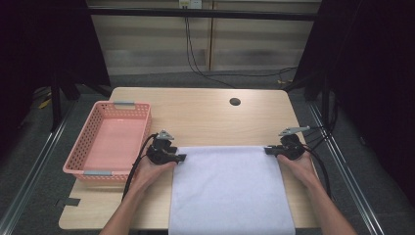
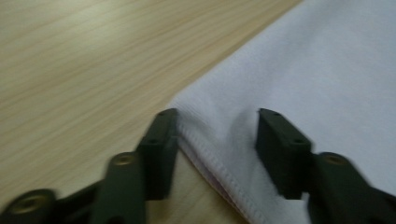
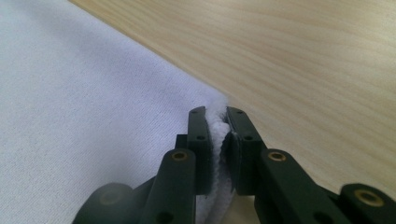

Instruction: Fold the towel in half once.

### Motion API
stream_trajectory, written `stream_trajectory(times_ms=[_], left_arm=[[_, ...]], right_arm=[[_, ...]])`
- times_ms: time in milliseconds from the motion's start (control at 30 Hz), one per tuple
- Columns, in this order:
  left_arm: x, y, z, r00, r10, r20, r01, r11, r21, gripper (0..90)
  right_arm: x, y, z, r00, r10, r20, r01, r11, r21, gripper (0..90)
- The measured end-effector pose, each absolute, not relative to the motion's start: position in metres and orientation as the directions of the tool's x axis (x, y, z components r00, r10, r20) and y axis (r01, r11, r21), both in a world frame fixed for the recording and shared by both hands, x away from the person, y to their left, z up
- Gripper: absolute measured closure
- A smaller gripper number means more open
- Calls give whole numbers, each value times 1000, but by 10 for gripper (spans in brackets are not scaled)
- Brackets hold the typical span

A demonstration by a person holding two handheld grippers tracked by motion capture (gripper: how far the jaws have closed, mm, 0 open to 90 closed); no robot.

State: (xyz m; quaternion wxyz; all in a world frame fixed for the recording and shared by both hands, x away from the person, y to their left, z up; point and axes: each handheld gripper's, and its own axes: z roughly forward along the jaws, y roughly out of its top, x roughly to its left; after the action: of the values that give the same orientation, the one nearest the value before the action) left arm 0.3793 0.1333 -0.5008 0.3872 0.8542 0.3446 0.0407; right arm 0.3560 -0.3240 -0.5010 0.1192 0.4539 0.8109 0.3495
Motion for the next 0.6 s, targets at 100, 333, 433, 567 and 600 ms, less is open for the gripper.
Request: stream_trajectory(times_ms=[100,333,433,567,600], left_arm=[[378,132,-502,782,578,-233,553,-472,687,790],[375,137,-480,777,564,-281,541,-367,757,825],[374,140,-463,787,554,-271,511,-340,790,824],[375,138,-445,799,543,-259,480,-316,818,824],[377,137,-443,798,546,-254,476,-313,822,825]], right_arm=[[356,-325,-501,-555,821,132,659,337,673,817],[352,-334,-484,-550,813,191,634,258,729,841],[349,-340,-474,-550,813,193,616,239,751,842],[345,-346,-457,-555,808,197,579,206,789,842],[345,-348,-453,-556,806,202,569,193,799,842]])
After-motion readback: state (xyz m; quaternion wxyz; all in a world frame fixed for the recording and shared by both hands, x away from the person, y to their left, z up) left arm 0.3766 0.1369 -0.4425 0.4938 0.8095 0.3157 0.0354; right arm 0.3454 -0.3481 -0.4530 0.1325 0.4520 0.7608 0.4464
